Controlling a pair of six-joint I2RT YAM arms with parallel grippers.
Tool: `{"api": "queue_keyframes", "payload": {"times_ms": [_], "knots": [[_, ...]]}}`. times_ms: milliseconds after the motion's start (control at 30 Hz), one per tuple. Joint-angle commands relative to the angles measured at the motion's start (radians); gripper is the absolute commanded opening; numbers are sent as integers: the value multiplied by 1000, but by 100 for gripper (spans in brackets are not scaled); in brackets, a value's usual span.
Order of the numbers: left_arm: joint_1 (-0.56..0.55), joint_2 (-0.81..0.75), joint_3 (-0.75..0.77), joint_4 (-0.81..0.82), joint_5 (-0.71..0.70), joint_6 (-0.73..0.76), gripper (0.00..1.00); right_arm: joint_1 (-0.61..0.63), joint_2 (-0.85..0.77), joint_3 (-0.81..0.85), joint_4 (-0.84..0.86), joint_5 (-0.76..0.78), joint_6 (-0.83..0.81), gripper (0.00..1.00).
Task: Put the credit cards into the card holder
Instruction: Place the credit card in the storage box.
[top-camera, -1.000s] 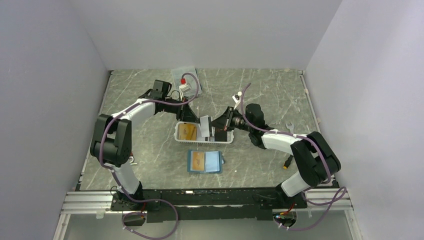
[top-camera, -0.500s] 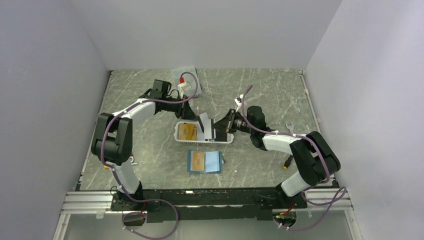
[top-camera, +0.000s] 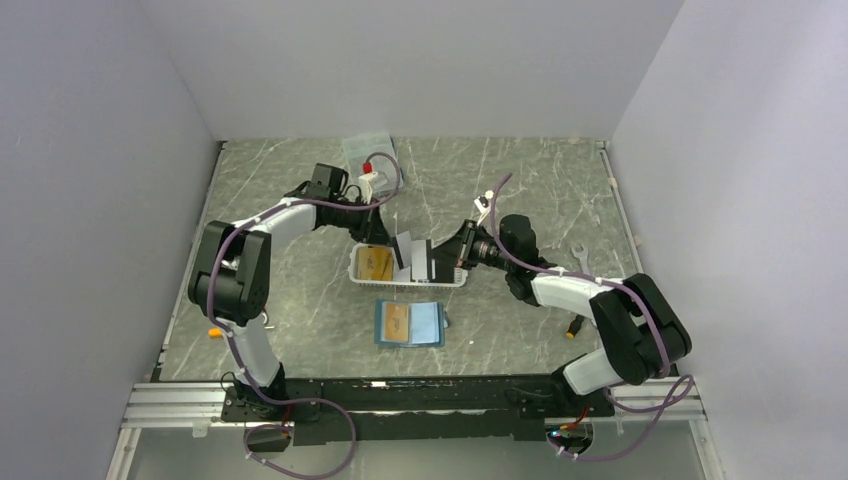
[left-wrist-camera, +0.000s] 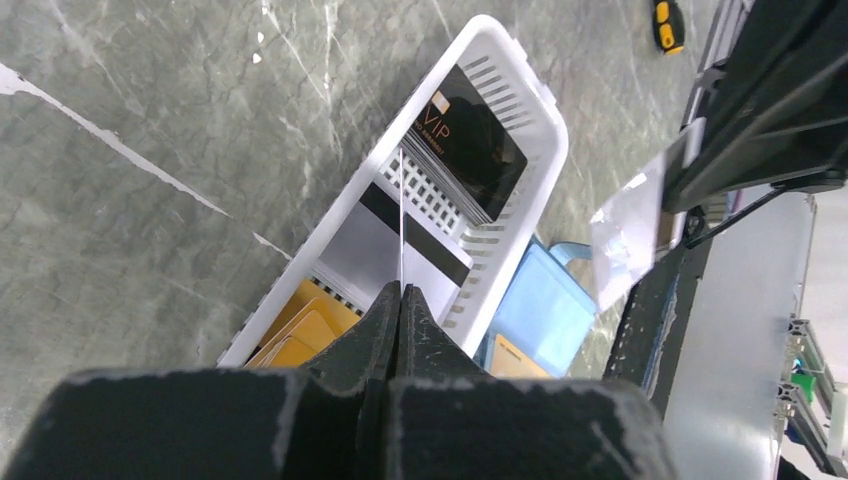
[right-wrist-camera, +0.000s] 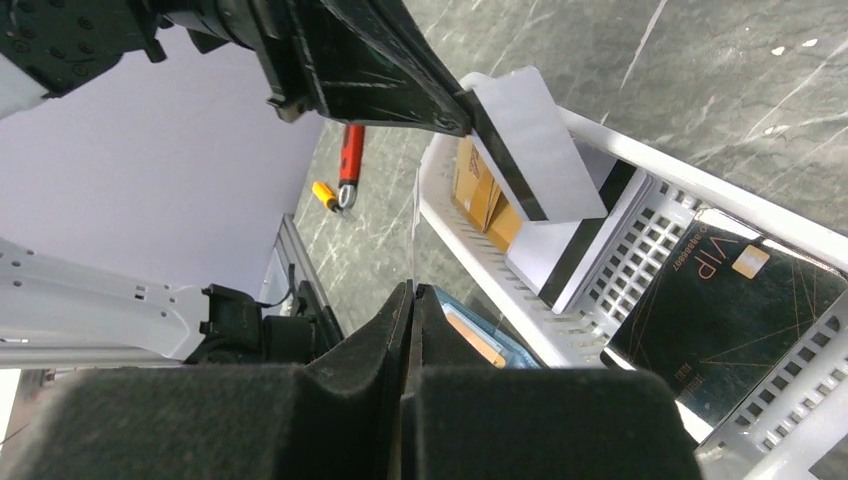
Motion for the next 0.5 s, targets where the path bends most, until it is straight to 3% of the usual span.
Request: {"api": "queue_keyframes", "payload": {"times_ms": [0,467], "knots": [[-37,24,21,-29,-84,57,0,-9,-54,-11,17,11,-14,0],[-55,62,85,-58,-185,104,0,-11,-98,-43,-8,20,-12,0]]}}
